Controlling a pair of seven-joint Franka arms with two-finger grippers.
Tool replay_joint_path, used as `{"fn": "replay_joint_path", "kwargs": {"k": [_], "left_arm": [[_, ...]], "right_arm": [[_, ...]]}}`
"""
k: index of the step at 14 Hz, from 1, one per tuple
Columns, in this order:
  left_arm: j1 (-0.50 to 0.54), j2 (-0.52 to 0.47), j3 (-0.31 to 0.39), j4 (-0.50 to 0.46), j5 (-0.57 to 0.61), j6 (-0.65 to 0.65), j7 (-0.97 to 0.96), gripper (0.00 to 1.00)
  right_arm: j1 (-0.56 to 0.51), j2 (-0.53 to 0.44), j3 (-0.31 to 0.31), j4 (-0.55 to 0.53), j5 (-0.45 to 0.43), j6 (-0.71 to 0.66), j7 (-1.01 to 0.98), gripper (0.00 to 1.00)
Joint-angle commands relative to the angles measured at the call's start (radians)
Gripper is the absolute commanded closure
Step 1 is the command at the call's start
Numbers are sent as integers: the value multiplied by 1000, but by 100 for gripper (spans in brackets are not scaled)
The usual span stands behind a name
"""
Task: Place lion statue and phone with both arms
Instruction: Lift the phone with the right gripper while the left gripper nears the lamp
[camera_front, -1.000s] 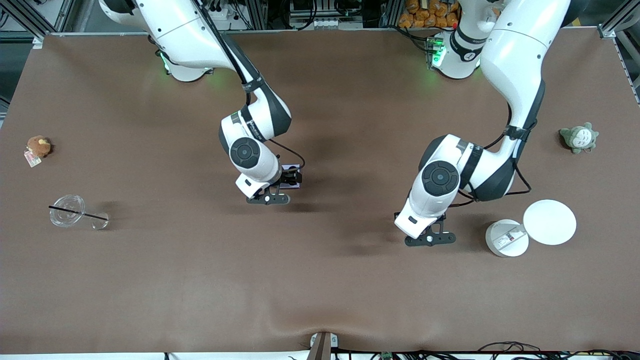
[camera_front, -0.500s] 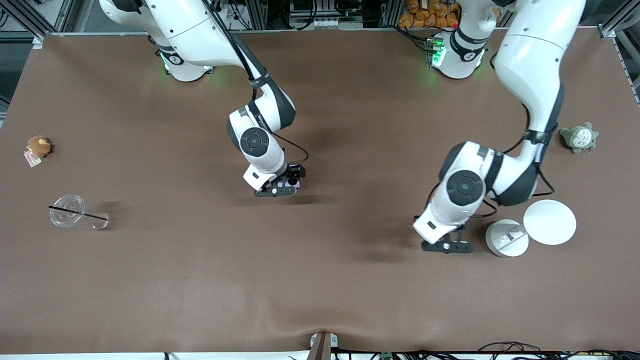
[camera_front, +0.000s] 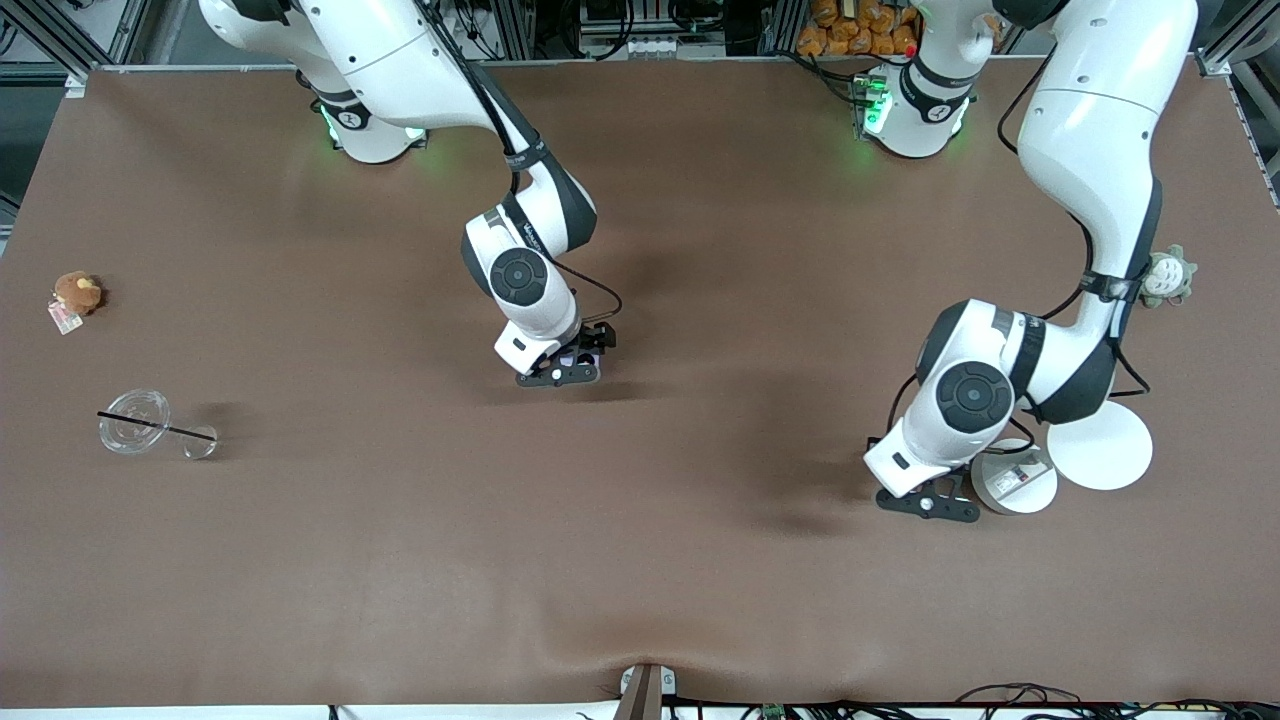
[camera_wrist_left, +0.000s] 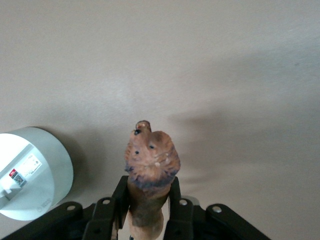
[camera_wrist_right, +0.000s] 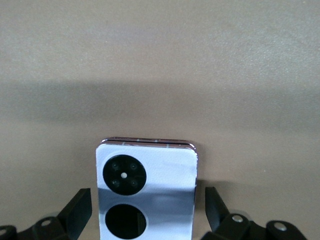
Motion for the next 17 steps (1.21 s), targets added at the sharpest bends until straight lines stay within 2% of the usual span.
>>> {"fn": "replay_joint_path", "kwargs": {"k": [1, 5, 7, 8, 9, 10, 11, 12, 13, 15, 16, 17], "left_arm": [[30, 4, -8, -27, 24, 5, 12, 100], [86, 37, -10, -40, 24, 16, 14, 100], [89, 40, -10, -40, 23, 16, 12, 100], [87, 40, -10, -40, 21, 16, 12, 100], [89, 48, -10, -40, 12, 16, 12, 100], [90, 54, -10, -40, 10, 19, 11, 100], [96, 59, -10, -40, 10, 25, 12, 100], [108, 66, -11, -38, 10, 28, 12, 100], [112, 68, -11, -37, 10, 29, 12, 100], [112, 68, -11, -36, 10, 29, 14, 100], [113, 66, -11, -35, 10, 29, 14, 90], [115, 66, -10, -35, 10, 29, 12, 68]], "right_arm": [[13, -22, -8, -40, -9, 28, 3, 0], [34, -13, -8, -37, -7, 37, 40, 0], [33, -13, -10, -37, -12, 33, 34, 26], [34, -11, -10, -37, -13, 33, 34, 34], [34, -8, -10, -37, -13, 34, 32, 36], [33, -7, -11, -37, -13, 33, 23, 55], [27, -7, -11, -32, -13, 28, 17, 81], [22, -10, -13, -25, -13, 19, 17, 100], [19, -16, -14, -11, -13, 2, 14, 100], [1, -22, -30, 55, -13, -137, 14, 100], [-16, -23, -34, 107, -13, -233, 15, 100], [-36, -27, -37, 163, -13, -324, 26, 100]]}}
